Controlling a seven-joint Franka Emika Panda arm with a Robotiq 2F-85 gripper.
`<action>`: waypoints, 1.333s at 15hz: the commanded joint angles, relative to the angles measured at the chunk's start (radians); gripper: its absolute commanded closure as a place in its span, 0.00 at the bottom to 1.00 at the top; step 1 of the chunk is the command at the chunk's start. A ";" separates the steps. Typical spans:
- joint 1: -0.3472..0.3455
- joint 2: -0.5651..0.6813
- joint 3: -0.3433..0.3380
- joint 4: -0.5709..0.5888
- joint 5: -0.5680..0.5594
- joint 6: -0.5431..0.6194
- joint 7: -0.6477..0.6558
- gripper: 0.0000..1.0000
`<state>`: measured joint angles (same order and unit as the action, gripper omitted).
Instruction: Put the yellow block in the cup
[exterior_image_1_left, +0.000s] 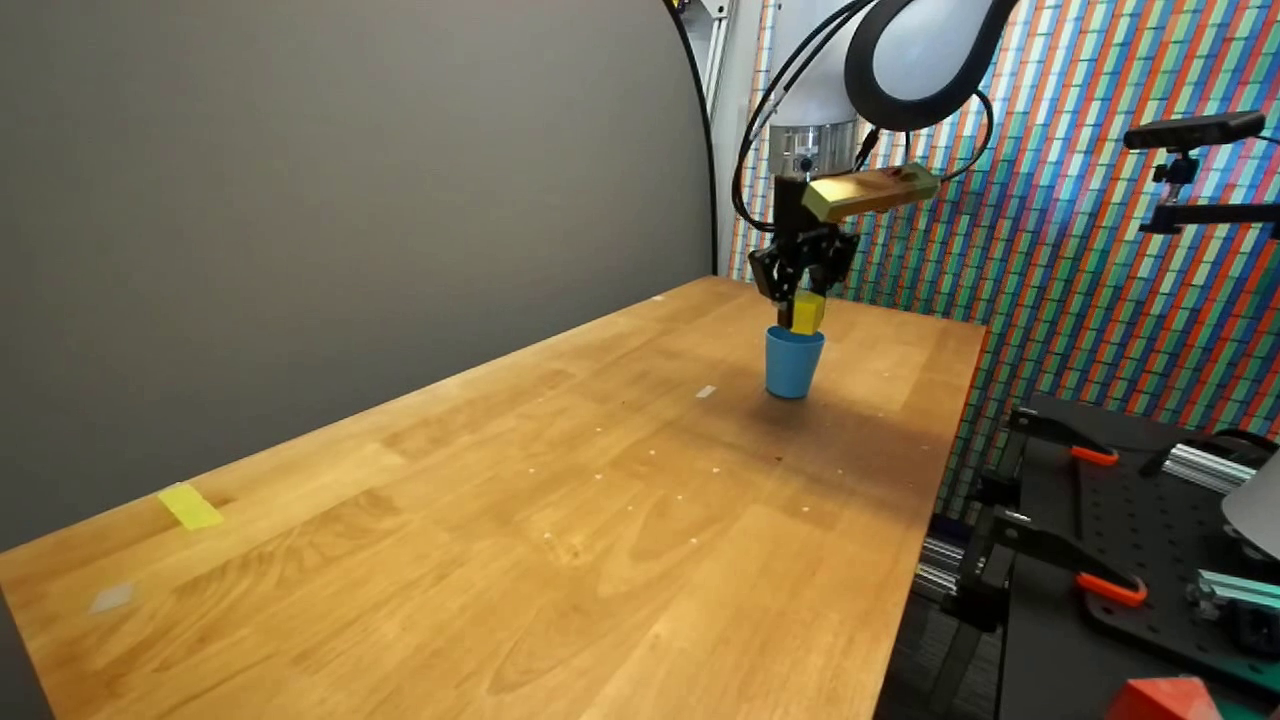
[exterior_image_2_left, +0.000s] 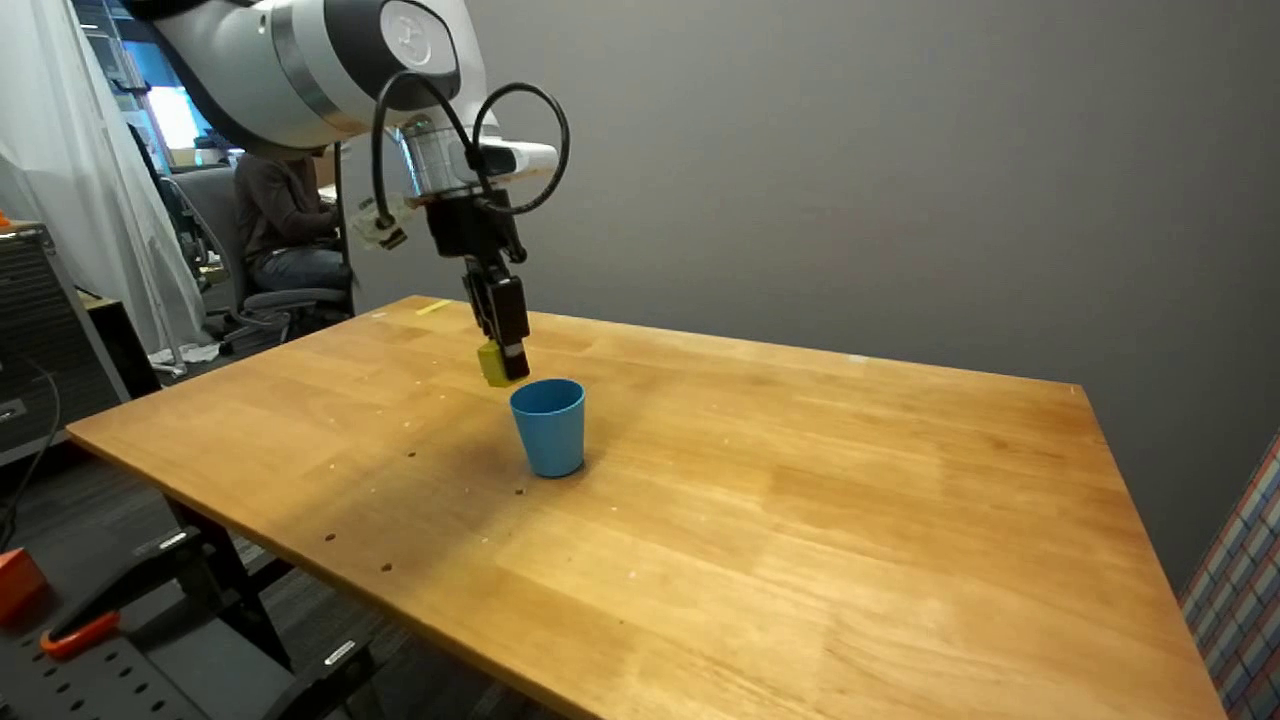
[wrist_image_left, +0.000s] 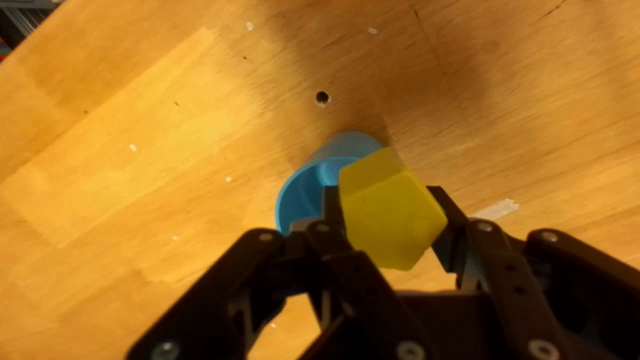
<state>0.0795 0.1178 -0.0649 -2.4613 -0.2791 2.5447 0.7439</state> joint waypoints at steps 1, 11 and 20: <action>0.006 0.060 -0.001 0.037 -0.056 0.040 0.026 0.78; -0.005 0.065 -0.046 0.072 -0.139 0.038 0.048 0.78; -0.006 -0.006 -0.003 0.038 -0.074 0.036 -0.084 0.00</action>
<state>0.0775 0.1819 -0.0992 -2.3995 -0.4037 2.5780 0.7721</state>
